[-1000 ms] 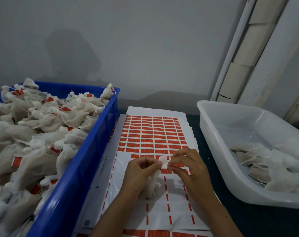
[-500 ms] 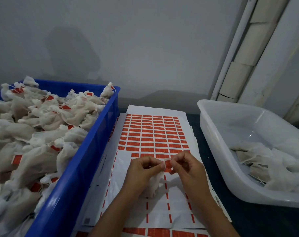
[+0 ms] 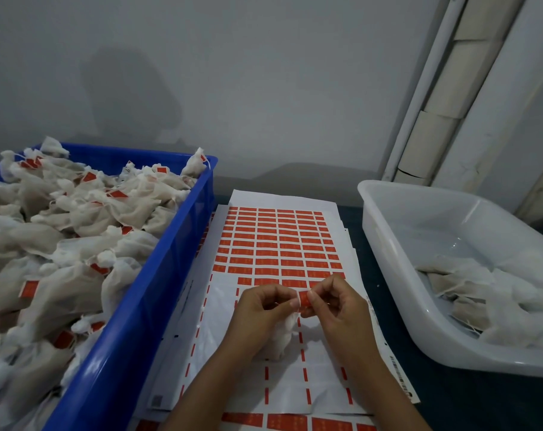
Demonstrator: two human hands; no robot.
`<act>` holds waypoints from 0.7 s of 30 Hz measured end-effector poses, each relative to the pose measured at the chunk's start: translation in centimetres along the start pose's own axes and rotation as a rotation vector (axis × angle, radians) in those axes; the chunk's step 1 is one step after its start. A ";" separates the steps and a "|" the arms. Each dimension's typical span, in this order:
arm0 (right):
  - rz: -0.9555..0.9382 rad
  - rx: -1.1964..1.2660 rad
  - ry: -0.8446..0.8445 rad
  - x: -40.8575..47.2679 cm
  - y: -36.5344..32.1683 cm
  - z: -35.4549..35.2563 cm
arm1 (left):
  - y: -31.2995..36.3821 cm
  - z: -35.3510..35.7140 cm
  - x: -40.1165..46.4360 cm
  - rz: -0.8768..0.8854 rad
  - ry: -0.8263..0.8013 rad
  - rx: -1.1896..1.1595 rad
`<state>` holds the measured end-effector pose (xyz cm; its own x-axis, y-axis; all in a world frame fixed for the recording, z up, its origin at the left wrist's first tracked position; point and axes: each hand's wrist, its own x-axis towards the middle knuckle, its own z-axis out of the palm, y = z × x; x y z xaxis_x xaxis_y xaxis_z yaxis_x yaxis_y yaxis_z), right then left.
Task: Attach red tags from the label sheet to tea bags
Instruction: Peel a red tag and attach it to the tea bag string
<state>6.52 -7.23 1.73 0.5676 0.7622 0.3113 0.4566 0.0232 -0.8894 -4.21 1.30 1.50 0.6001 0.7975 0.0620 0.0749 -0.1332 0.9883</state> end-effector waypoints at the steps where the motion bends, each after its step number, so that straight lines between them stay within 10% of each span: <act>1: -0.004 -0.013 0.002 0.0 0.0 0.0 | 0.0 0.0 0.0 0.006 -0.004 -0.001; 21: 0.030 -0.026 0.033 -0.2 0.0 0.1 | 0.1 0.2 -0.2 0.005 -0.021 -0.027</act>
<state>6.33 -7.30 1.64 0.6038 0.7403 0.2955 0.4562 -0.0168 -0.8897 -4.17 1.03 1.61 0.6173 0.7841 0.0641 0.0504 -0.1207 0.9914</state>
